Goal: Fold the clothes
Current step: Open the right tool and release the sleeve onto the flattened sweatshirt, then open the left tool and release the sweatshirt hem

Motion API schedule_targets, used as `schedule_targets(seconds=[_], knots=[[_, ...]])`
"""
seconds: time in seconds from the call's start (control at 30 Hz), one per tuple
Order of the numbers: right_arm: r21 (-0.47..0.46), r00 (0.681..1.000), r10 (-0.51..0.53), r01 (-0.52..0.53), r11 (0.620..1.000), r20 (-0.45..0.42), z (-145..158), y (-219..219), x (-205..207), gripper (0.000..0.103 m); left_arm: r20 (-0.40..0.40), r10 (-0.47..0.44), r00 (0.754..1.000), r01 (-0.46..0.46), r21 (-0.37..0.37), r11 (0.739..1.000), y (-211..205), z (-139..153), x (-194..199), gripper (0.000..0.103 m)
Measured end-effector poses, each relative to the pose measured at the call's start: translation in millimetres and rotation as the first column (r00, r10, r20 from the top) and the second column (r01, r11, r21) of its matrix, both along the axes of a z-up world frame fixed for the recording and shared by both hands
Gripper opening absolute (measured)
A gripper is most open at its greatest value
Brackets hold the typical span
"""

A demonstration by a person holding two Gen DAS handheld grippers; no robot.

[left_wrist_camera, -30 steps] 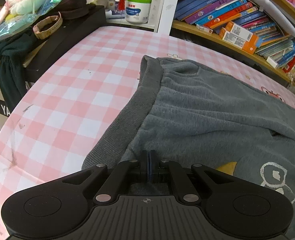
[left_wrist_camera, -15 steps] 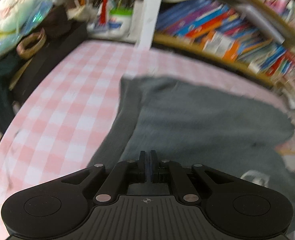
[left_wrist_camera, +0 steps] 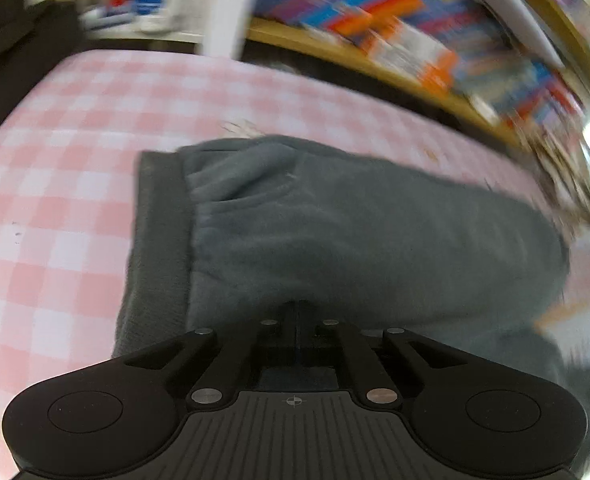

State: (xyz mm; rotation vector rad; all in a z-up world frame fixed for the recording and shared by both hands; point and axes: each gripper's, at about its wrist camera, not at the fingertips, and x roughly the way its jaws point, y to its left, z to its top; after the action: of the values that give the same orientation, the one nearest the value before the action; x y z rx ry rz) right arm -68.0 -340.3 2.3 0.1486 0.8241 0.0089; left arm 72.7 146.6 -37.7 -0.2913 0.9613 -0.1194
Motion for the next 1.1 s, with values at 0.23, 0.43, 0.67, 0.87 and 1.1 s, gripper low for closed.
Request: schedule_targets(seconds=[0.23,0.43,0.67,0.87,1.1], knots=[[-0.022,0.999,-0.013,0.012,1.000,-0.038,-11.6,15.9,6.0,0.032,0.015,0.114,0.993,-0.114,0.029,0.993,35.0,-0.1,16.1,0.005],[-0.121,0.996,0.030,-0.040,0.992,-0.085,-24.6,32.3,24.3,0.030,0.054,0.119,0.991,-0.122,0.044,0.992,44.4,9.8,-0.6,0.005],[-0.174,0.998,-0.019,0.008,0.985,-0.063,-27.0,3.5,60.8,0.020,0.141,0.104,0.985,-0.102,-0.019,0.995,57.9,33.0,-46.2,0.005],[-0.229,0.998,-0.019,0.003,0.974,-0.067,-21.9,11.1,77.2,0.032,0.116,0.100,0.988,-0.089,-0.096,0.991,61.7,32.3,-72.5,0.005],[-0.212,0.998,0.035,-0.047,0.976,-0.060,-22.8,44.8,49.2,0.039,0.041,0.065,0.997,-0.061,-0.077,0.995,48.1,11.3,-88.6,0.005]])
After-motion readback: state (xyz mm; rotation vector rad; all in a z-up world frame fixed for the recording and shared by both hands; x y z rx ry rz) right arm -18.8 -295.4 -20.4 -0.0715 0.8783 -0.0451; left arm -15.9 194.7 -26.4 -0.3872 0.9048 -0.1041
